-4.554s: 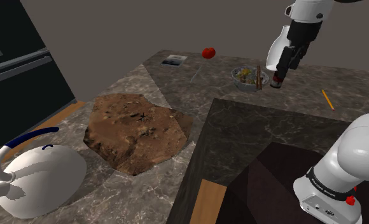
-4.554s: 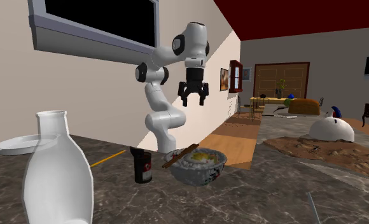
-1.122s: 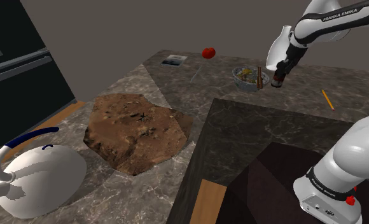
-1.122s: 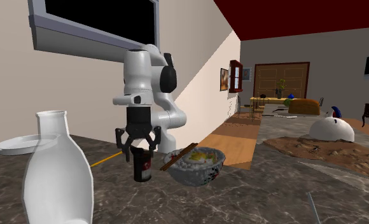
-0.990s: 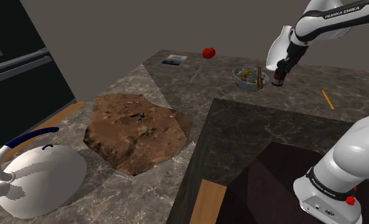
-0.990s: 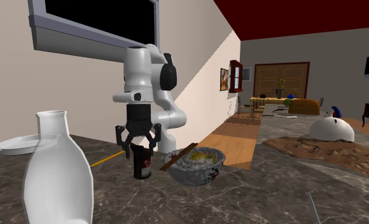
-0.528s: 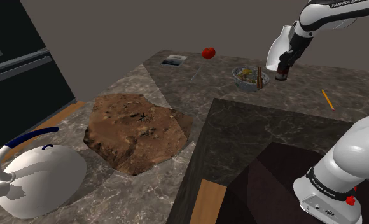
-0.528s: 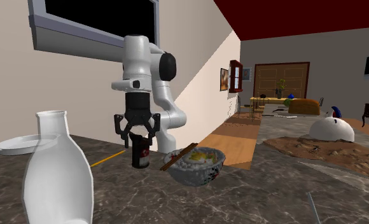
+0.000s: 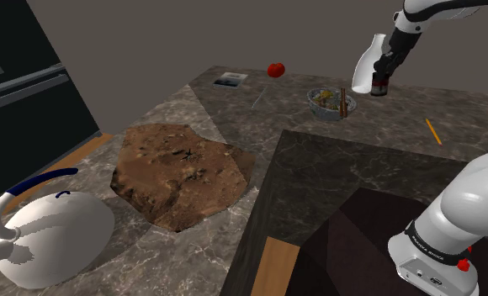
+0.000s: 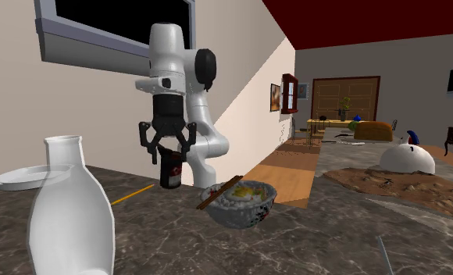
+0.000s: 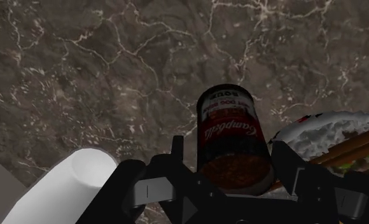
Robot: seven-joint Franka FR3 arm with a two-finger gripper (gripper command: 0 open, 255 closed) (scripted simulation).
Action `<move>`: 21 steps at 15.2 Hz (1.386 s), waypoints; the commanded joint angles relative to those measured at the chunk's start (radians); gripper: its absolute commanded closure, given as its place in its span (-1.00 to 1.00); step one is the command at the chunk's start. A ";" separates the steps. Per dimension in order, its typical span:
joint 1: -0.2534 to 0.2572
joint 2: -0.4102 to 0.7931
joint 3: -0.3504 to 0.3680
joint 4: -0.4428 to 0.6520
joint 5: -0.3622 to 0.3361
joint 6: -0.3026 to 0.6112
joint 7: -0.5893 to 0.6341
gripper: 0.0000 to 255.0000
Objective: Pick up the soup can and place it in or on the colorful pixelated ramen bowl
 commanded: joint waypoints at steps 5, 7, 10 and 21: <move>0.005 0.001 0.013 0.077 0.007 -0.078 0.001 1.00; 0.007 0.003 0.015 0.106 0.010 -0.104 0.000 1.00; 0.010 0.009 0.019 0.151 0.015 -0.143 -0.002 1.00; 0.066 0.042 0.142 0.214 0.049 -0.193 0.158 1.00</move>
